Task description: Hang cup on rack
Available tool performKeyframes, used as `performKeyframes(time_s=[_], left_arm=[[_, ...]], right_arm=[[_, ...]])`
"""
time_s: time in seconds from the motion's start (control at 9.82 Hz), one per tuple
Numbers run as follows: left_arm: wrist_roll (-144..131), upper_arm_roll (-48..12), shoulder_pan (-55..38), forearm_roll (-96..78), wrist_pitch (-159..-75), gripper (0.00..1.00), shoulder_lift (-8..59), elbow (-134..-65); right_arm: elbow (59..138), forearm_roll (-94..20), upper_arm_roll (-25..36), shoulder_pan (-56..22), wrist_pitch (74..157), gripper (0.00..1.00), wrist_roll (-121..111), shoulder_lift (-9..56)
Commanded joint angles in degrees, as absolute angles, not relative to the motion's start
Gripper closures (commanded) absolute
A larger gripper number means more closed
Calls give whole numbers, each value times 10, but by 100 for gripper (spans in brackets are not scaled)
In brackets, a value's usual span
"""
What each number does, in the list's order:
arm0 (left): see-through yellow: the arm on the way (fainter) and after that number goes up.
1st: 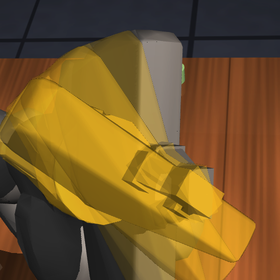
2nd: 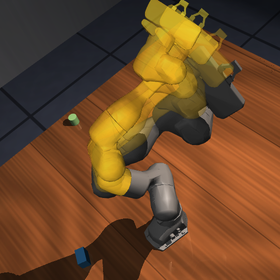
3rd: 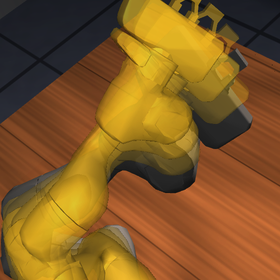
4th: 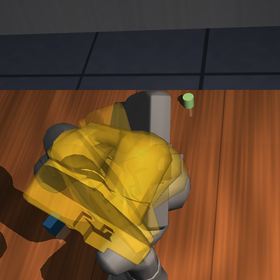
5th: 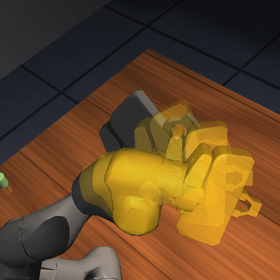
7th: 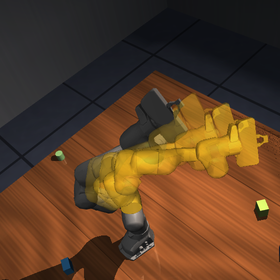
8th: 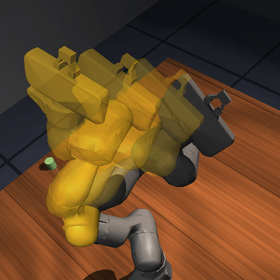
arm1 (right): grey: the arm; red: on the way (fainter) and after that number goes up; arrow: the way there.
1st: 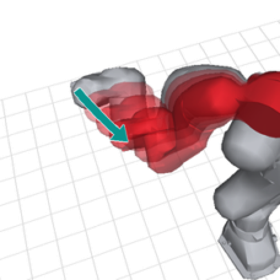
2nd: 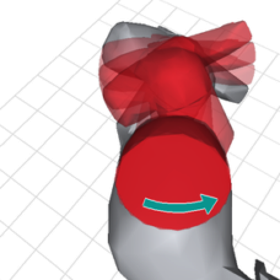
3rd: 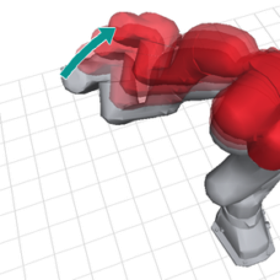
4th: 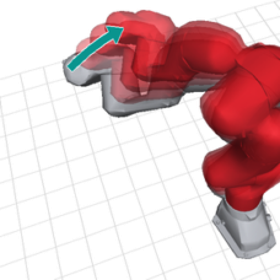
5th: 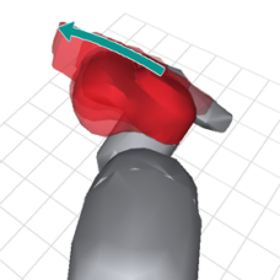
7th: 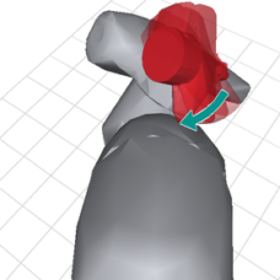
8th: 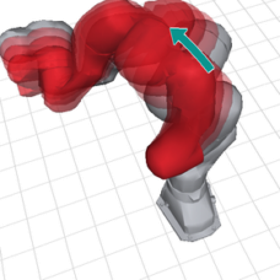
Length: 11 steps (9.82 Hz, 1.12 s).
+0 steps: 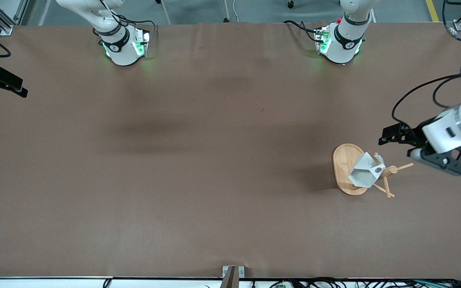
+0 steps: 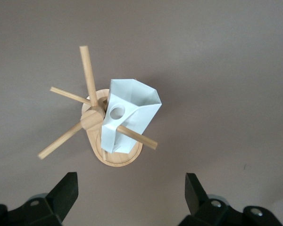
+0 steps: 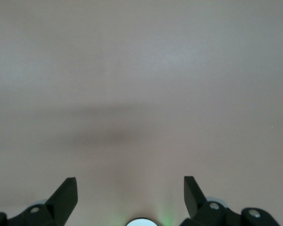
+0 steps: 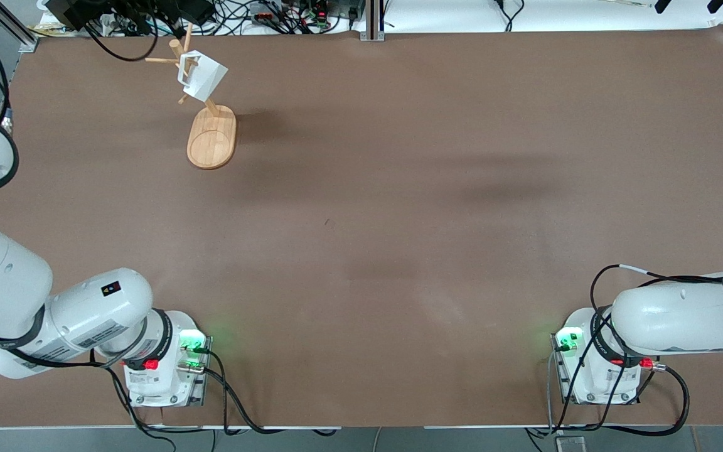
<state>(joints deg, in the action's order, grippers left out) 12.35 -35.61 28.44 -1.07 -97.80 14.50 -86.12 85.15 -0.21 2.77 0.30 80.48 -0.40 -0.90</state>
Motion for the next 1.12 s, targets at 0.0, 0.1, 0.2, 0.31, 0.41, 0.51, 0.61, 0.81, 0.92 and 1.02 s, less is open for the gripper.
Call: performKeyframes(time_s=[0.0, 0.1, 0.2, 0.31, 0.41, 0.51, 0.61, 0.81, 0.92, 1.02], left_arm=[[58, -370, 280, 4, -962, 0, 114, -867], [26, -387, 282, 5, -952, 0, 102, -861], [4, -388, 282, 4, -925, 0, 85, -857], [7, -388, 282, 4, -916, 0, 75, -855], [11, -387, 285, 5, -915, 0, 75, -845], [11, -380, 281, 4, -911, 0, 73, -835], [10, -346, 251, 5, -906, 0, 54, -837], [11, -211, 141, 4, -901, 0, 26, -851], [12, -165, 99, 4, -897, 0, 11, -866], [11, -128, 60, 4, -897, 0, -17, -904]], right_arm=[[856, -9, 26, 6, 802, 1, 4, -16], [856, -9, 26, 7, 803, 1, 2, -16], [856, -9, 26, 7, 803, 1, 2, -16], [856, -9, 26, 7, 803, 1, 2, -16], [856, -9, 26, 7, 804, 1, 1, -16], [856, -9, 26, 7, 805, 1, 1, -16], [855, -9, 26, 5, 805, 1, 2, -16], [854, -10, 25, 4, 806, 1, 2, -16], [854, -10, 25, 4, 807, 1, 2, -16], [854, -9, 25, 4, 807, 1, 2, -16]])
